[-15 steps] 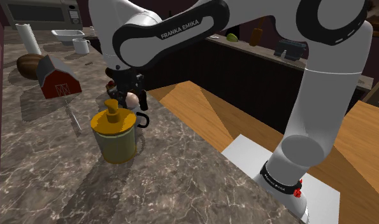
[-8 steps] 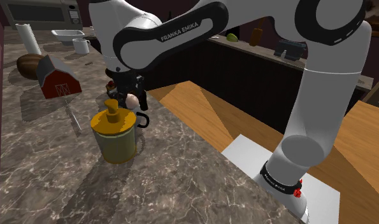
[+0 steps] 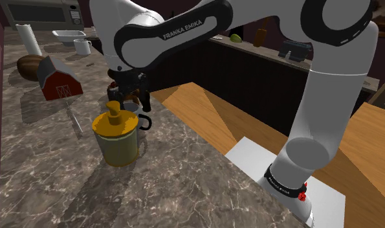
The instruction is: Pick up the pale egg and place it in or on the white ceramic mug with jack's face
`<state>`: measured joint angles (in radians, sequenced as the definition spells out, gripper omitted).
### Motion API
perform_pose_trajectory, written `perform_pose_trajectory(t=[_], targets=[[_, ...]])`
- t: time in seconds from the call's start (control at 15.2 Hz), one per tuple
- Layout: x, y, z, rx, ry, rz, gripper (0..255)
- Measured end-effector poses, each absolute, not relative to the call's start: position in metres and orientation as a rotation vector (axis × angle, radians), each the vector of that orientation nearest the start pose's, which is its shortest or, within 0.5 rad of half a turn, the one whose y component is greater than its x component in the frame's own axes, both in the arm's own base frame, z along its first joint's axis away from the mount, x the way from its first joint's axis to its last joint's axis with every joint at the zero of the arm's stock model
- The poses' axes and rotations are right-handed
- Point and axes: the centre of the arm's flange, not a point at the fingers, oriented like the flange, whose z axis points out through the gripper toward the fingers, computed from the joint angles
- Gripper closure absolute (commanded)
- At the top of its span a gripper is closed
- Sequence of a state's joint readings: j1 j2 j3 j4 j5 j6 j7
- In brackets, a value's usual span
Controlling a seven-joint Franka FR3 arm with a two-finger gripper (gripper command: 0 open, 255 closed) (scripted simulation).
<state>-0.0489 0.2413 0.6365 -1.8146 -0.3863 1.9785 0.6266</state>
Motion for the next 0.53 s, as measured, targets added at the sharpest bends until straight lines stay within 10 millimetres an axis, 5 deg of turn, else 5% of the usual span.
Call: perform_pose_trajectory(t=[0.26, 0.53], targets=[[0.531, 0.307, 0.465, -3.316, -0.179, -0.172, 0], [0.529, 0.309, 0.471, -3.317, -0.179, -0.171, 0]])
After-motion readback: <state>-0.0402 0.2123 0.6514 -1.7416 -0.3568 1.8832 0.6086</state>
